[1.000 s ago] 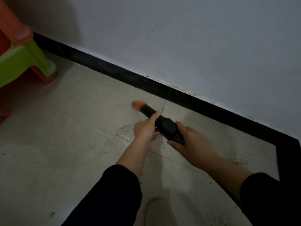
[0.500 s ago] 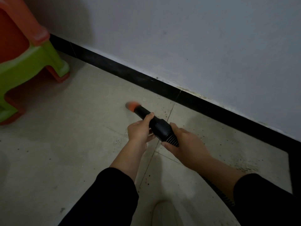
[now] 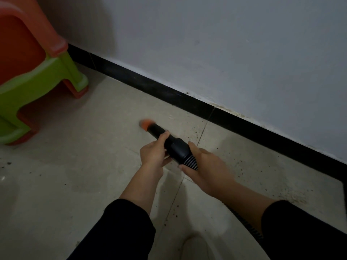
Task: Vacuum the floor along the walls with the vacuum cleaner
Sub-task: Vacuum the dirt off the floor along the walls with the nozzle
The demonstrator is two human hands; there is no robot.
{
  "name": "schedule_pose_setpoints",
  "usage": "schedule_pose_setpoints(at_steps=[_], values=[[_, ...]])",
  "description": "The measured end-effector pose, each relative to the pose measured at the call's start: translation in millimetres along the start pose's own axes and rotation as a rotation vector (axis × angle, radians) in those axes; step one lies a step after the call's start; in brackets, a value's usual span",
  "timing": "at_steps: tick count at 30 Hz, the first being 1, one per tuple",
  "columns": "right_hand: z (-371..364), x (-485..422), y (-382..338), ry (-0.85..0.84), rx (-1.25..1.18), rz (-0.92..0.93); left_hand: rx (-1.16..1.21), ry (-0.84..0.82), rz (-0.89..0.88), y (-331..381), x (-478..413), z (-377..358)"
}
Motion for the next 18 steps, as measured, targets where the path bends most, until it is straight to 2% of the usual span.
schedule_pose_setpoints(at_steps=[9, 18], values=[[8, 10, 29, 0.059, 0.042, -0.078, -0.051, -0.118, 0.034, -12, 1, -35], [17, 24, 60, 0.046, 0.072, -0.186, -0.064, -0.21, 0.084, -28, 2, -72]])
Point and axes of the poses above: each hand's wrist, its own x-axis away from the middle knuckle, its own z-axis out of the back of the hand, y = z × x, the point moved 6 cm from there along -x, towards the middle knuckle, and after that the axes turned 5 degrees about z, right-handed, at the moved point
